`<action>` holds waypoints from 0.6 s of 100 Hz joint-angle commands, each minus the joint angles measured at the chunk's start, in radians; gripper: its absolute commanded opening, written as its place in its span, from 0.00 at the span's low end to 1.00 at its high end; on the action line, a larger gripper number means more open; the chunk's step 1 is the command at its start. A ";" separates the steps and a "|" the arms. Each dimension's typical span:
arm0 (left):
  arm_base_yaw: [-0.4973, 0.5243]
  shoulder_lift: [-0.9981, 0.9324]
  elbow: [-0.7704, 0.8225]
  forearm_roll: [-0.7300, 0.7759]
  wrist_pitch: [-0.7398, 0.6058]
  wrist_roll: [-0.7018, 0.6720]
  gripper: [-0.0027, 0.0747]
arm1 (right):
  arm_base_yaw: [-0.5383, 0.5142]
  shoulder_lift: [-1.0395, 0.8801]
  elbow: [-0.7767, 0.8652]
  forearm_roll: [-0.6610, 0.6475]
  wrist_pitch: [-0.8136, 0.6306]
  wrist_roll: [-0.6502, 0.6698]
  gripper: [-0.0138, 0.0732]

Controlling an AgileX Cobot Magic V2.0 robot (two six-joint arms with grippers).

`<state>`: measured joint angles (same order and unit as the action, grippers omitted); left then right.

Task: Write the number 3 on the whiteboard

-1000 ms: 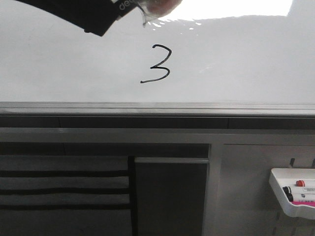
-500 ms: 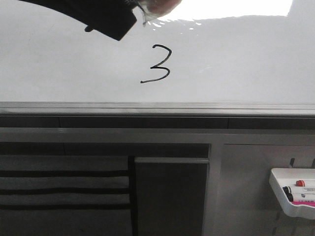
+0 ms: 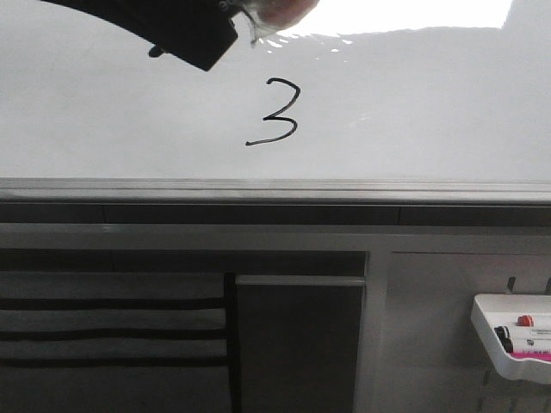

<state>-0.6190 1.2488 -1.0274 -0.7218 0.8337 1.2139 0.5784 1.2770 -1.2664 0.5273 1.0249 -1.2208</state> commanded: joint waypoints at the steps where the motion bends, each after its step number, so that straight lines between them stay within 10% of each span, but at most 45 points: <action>1: -0.006 -0.019 -0.035 -0.032 -0.034 -0.007 0.01 | -0.005 -0.019 -0.023 0.024 -0.055 0.048 0.45; 33: 0.139 -0.023 0.029 0.158 -0.177 -0.264 0.01 | -0.222 -0.129 -0.002 -0.191 0.049 0.486 0.54; 60: 0.375 -0.009 0.224 0.019 -0.617 -0.394 0.01 | -0.360 -0.221 0.132 -0.191 0.038 0.502 0.54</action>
<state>-0.2884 1.2526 -0.8127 -0.6012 0.4042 0.8536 0.2356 1.0939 -1.1411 0.3219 1.1079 -0.7243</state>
